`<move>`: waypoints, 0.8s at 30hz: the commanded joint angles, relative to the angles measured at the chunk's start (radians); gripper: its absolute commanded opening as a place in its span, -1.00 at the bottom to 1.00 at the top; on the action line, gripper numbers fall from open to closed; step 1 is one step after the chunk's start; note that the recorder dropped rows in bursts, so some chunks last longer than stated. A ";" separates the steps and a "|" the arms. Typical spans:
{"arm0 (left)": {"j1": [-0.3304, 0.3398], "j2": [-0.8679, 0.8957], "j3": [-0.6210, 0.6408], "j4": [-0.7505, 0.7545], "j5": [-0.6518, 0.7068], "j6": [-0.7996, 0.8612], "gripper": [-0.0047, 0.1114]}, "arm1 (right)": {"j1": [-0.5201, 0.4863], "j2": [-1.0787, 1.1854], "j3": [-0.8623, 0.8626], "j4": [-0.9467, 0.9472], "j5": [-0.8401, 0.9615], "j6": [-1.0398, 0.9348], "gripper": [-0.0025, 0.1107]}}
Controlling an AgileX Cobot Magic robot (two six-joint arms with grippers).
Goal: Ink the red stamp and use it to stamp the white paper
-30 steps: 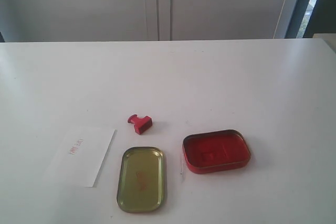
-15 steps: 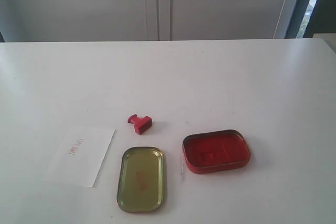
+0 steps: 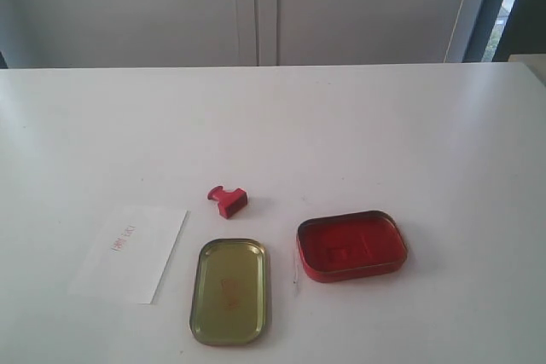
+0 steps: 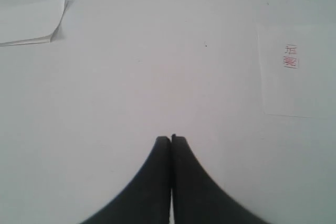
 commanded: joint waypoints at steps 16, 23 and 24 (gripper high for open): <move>0.001 -0.004 0.009 0.118 -0.011 -0.101 -0.92 | -0.005 -0.006 0.002 0.000 -0.003 0.000 -0.96; 0.001 -0.004 0.009 0.115 -0.011 -0.101 -0.92 | -0.005 -0.006 0.002 0.000 -0.003 0.000 -0.96; 0.001 -0.004 0.009 0.115 -0.011 -0.101 -0.92 | -0.005 -0.006 0.002 0.000 -0.003 0.000 -0.96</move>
